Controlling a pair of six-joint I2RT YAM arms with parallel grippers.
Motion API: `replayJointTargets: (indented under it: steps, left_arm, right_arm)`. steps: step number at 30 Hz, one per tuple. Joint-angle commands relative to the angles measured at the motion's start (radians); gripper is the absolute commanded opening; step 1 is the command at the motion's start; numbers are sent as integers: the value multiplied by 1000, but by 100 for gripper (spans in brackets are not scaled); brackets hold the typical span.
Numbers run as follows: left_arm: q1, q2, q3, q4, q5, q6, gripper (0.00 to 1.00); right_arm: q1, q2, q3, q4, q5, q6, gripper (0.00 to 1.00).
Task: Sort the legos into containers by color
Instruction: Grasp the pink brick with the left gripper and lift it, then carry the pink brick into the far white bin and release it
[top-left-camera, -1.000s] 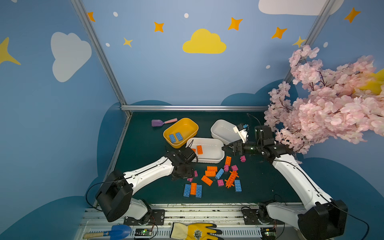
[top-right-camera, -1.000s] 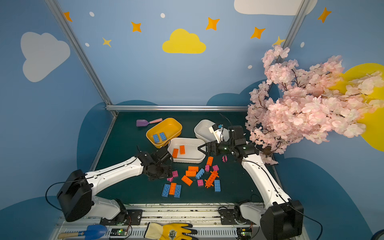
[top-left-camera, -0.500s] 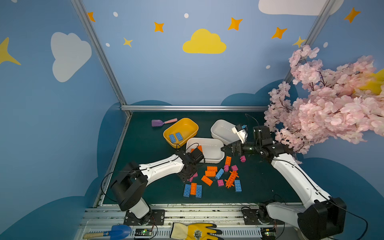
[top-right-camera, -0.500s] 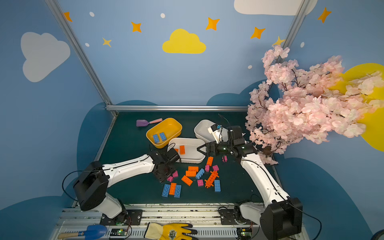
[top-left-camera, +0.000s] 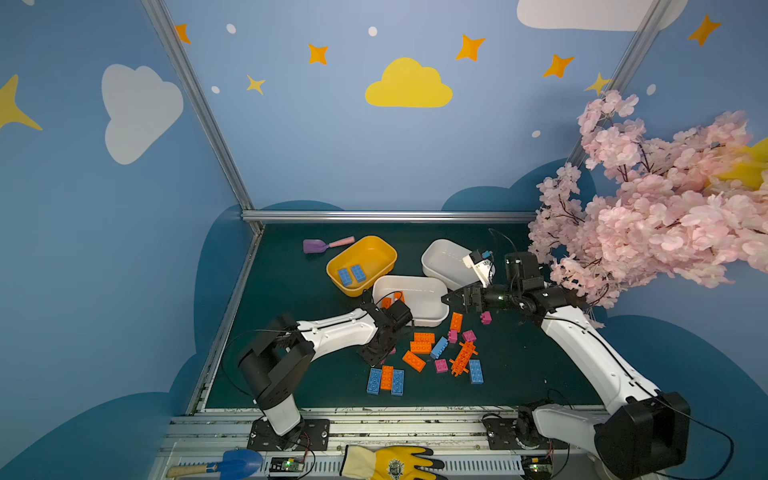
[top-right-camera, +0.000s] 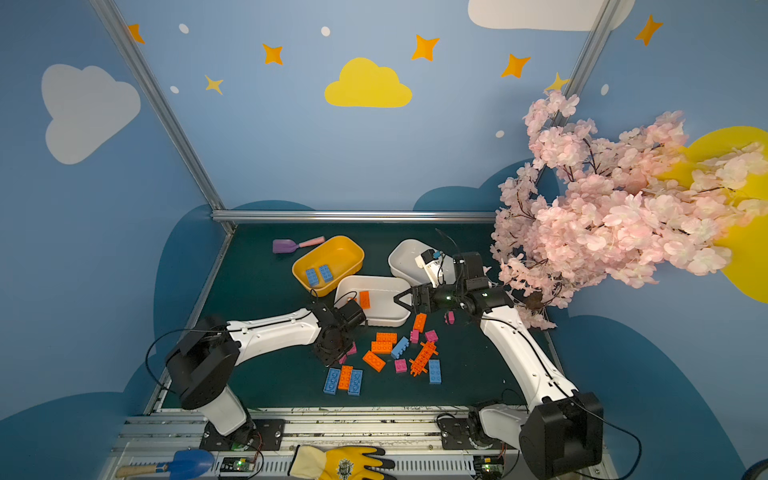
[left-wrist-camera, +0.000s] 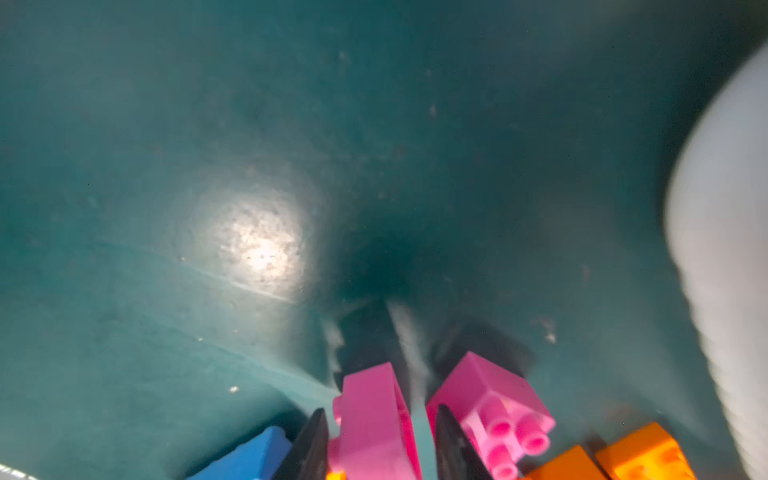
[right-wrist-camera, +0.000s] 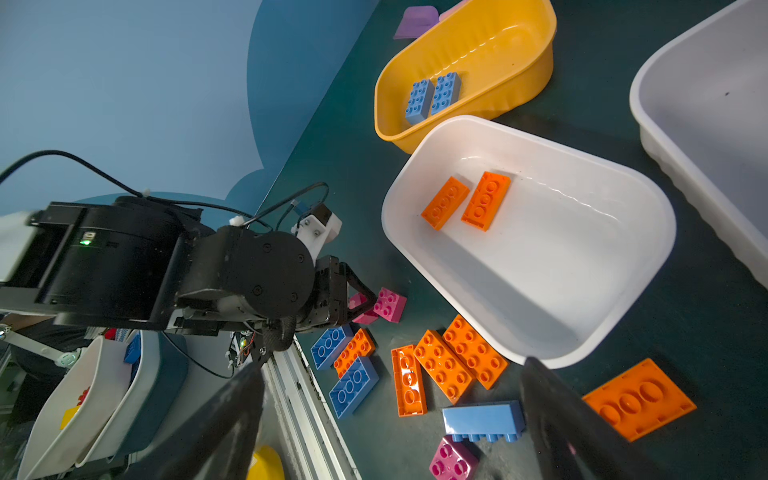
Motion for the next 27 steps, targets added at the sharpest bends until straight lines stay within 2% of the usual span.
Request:
replayJointTargets:
  steps: [1, 5, 10, 15, 21, 27]
  left_arm:
    - [-6, 20, -17, -2, 11, -17, 39]
    - [-5, 34, -26, 12, 8, -14, 35]
    - [-3, 20, -19, -10, -11, 2, 20]
    - [1, -41, 45, -95, -71, 105, 17]
    - [15, -114, 165, -162, -154, 386, 16]
    - [76, -83, 324, -40, -84, 759, 16]
  right_arm:
    - [4, 4, -12, -7, -18, -12, 95]
    - [4, 5, -9, -12, -14, -14, 95]
    - [3, 5, -5, -17, -11, -17, 95]
    - [-5, 4, 2, -17, -11, -17, 94]
    - [-28, -3, 11, -8, 3, -4, 94]
    - [-61, -20, 12, 10, 12, 8, 95]
